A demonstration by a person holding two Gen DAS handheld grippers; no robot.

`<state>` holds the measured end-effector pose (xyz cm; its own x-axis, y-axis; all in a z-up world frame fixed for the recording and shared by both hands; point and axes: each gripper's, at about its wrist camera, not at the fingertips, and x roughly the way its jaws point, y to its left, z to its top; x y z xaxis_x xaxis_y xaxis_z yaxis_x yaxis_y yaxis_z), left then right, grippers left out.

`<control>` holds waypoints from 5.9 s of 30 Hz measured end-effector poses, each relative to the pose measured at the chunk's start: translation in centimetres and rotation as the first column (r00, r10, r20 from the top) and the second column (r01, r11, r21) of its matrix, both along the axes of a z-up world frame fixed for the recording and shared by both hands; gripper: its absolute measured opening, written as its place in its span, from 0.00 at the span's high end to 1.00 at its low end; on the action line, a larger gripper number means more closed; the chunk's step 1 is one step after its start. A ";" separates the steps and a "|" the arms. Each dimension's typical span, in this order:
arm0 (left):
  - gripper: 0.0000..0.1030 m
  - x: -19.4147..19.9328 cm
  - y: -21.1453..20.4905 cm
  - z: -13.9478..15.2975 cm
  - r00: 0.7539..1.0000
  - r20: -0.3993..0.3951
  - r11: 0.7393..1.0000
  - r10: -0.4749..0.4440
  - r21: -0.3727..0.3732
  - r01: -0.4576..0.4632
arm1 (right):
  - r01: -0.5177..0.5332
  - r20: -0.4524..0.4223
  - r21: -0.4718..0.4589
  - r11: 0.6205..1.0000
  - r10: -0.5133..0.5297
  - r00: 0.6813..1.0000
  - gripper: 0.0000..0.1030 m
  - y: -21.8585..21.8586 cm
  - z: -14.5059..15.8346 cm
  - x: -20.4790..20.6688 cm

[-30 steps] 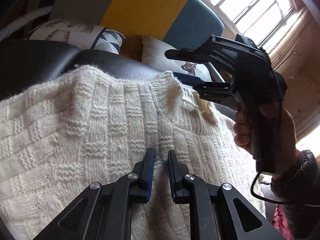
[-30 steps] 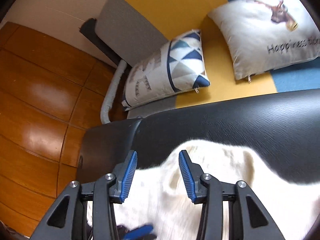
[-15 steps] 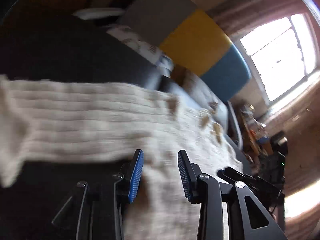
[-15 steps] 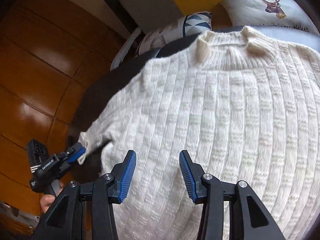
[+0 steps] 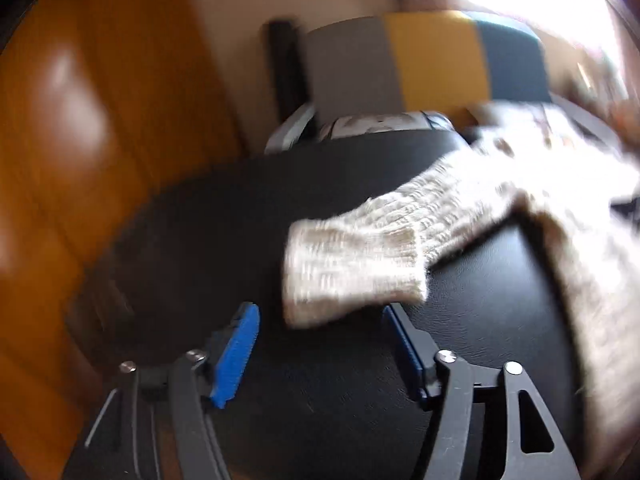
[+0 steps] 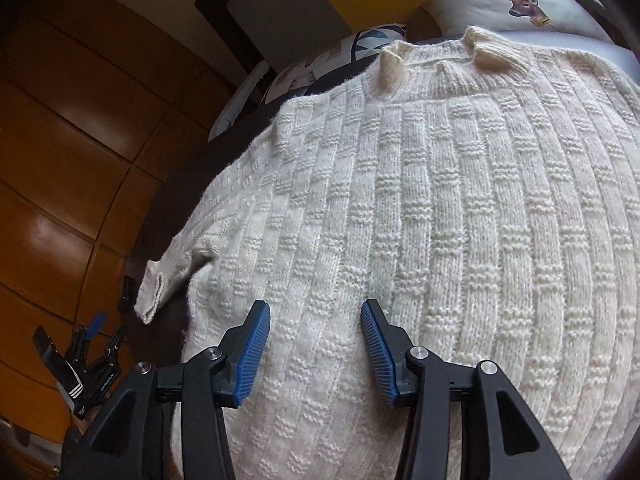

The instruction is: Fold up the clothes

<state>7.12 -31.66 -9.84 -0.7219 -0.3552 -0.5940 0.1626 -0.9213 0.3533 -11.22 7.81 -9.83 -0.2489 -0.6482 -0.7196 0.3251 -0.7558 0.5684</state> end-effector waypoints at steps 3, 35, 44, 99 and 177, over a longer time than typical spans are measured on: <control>0.34 -1.4 1.1 -1.0 0.991 0.054 0.975 -0.119 -0.182 0.127 | -0.016 0.011 0.073 0.997 0.016 1.000 0.52 -1.3 1.3 -0.2; 0.64 -2.6 -9.0 2.8 0.974 0.069 0.949 -0.218 0.248 0.195 | -0.139 -0.170 0.544 0.827 0.272 0.947 0.49 -13.5 0.7 -4.2; 0.42 -6.2 -2.6 -2.1 0.833 0.327 0.884 -0.446 0.018 0.467 | -0.153 -0.143 0.549 0.822 0.273 0.951 0.48 -13.6 0.8 -4.7; 0.93 -4.4 -23.9 -1.1 0.847 0.109 0.583 0.520 0.679 -0.446 | -0.058 -0.250 0.577 0.815 0.244 0.937 0.44 -16.3 1.0 -12.3; 0.93 5.3 10.8 -2.3 0.937 0.269 0.639 -0.222 0.766 -0.068 | 0.147 -0.326 0.443 0.884 0.006 0.945 0.16 12.0 0.4 14.2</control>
